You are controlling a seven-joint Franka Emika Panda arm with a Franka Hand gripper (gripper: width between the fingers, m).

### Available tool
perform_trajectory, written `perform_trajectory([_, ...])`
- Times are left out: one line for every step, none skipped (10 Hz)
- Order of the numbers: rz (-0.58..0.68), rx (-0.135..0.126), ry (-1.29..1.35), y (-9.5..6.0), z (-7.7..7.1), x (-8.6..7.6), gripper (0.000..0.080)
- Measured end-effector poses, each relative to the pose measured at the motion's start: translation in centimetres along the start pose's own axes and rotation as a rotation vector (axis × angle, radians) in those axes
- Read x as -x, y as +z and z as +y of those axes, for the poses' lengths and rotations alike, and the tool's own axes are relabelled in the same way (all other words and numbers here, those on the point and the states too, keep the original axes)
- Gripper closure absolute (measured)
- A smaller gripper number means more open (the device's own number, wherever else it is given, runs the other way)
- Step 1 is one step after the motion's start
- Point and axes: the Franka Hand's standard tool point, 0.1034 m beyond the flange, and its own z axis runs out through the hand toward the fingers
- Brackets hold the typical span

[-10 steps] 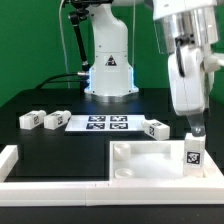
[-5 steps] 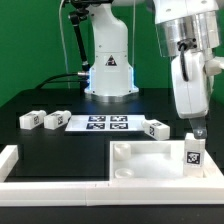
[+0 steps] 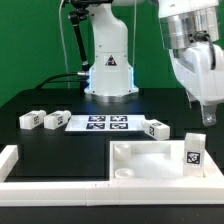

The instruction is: Assemble square table

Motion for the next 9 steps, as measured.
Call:
perform_trajectory([0.0, 0.0, -0.092, 0.0, 0.0, -0.1, 0.0151])
perform_trajectory([0.0, 0.0, -0.161, 0.0, 0.0, -0.1, 0.0151])
perform_trajectory([0.0, 0.0, -0.204, 0.0, 0.0, -0.1, 0.0151])
perform_trajectory([0.001, 0.001, -0.301, 0.0, 0.1, 0.1, 0.0151])
perform_trajectory([-0.004, 0.004, -0.413, 0.1, 0.4, 0.8, 0.0151])
perform_trajectory([-0.003, 0.001, -0.516, 0.1, 0.8, 1.1, 0.0151])
perform_trajectory([0.012, -0.003, -0.706, 0.3, 1.2, 1.0, 0.0151])
perform_trajectory([0.025, 0.01, -0.799, 0.8, 1.7, 1.2, 0.0151])
perform_trajectory([0.027, 0.008, -0.828, 0.7, 1.5, 1.0, 0.0151])
